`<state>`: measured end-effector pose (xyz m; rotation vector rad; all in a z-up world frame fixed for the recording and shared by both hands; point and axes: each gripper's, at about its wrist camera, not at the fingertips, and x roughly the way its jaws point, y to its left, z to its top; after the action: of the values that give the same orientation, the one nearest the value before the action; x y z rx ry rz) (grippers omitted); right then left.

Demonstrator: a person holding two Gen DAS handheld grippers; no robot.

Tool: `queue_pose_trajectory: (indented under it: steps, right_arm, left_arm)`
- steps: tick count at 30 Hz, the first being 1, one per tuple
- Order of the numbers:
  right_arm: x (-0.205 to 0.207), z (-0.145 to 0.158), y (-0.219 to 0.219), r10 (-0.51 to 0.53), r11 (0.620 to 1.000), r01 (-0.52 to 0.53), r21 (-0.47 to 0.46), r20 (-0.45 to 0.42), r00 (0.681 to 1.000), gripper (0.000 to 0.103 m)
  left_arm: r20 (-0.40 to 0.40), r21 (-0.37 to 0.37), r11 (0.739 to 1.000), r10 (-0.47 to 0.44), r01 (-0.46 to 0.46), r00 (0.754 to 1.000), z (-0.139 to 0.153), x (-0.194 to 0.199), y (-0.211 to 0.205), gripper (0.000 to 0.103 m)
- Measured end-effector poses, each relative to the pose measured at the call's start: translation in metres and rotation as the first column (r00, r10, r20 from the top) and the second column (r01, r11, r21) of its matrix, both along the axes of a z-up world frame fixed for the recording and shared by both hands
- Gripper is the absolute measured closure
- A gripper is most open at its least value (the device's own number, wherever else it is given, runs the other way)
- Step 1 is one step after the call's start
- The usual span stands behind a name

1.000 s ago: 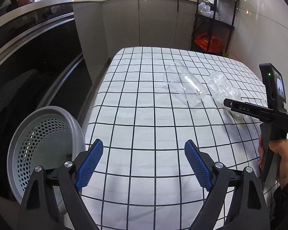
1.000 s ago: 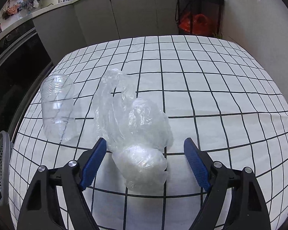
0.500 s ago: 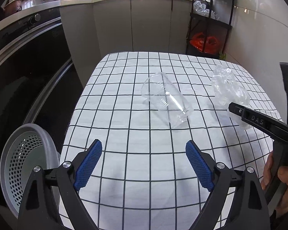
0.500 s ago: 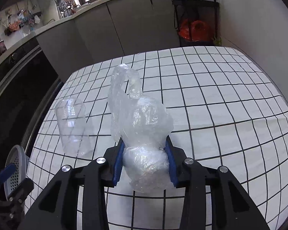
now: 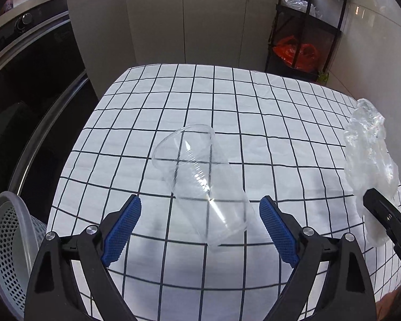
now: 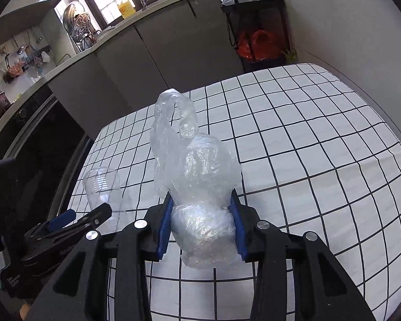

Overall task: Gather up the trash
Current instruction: 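Grasp the clear plastic cup with the left tool while the right tool holds the bag, then carry the cup and plastic bag in both tools over the wastebasket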

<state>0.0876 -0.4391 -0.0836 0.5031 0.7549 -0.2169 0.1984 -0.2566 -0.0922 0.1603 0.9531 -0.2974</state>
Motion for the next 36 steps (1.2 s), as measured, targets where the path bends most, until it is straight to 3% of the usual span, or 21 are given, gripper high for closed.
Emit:
queue_pose_trajectory:
  steps: [7,10,15,20,26,36]
  right_arm:
    - [-0.004,0.002,-0.001,0.008,1.0,-0.008,0.004,0.016,1.0,0.065]
    - [-0.003,0.002,-0.001,0.016,1.0,-0.016,0.005,0.017,1.0,0.065]
    - [-0.002,0.002,0.0,0.023,1.0,-0.023,-0.006,0.012,1.0,0.065]
    - [0.001,0.002,0.001,0.026,1.0,-0.026,-0.001,0.008,1.0,0.065]
    - [0.002,0.01,0.014,0.05,0.999,-0.049,-0.017,0.023,0.998,0.065]
    - [-0.002,0.033,0.072,0.149,0.988,-0.147,-0.038,0.065,0.987,0.065]
  left_arm:
    - [-0.045,0.007,1.0,0.025,-0.024,0.999,-0.018,0.018,-0.011,0.015]
    - [-0.058,0.005,1.0,0.028,-0.028,0.998,-0.023,0.022,-0.012,0.028]
    - [-0.052,-0.003,1.0,0.022,-0.023,0.998,-0.022,0.02,-0.009,0.038]
    - [-0.034,-0.017,1.0,0.013,-0.014,0.999,-0.012,0.01,0.001,0.039]
    - [0.021,-0.021,1.0,0.019,-0.018,1.0,0.015,-0.016,0.036,0.039]
    - [0.121,-0.018,0.997,0.073,-0.072,0.99,0.059,-0.071,0.135,0.039]
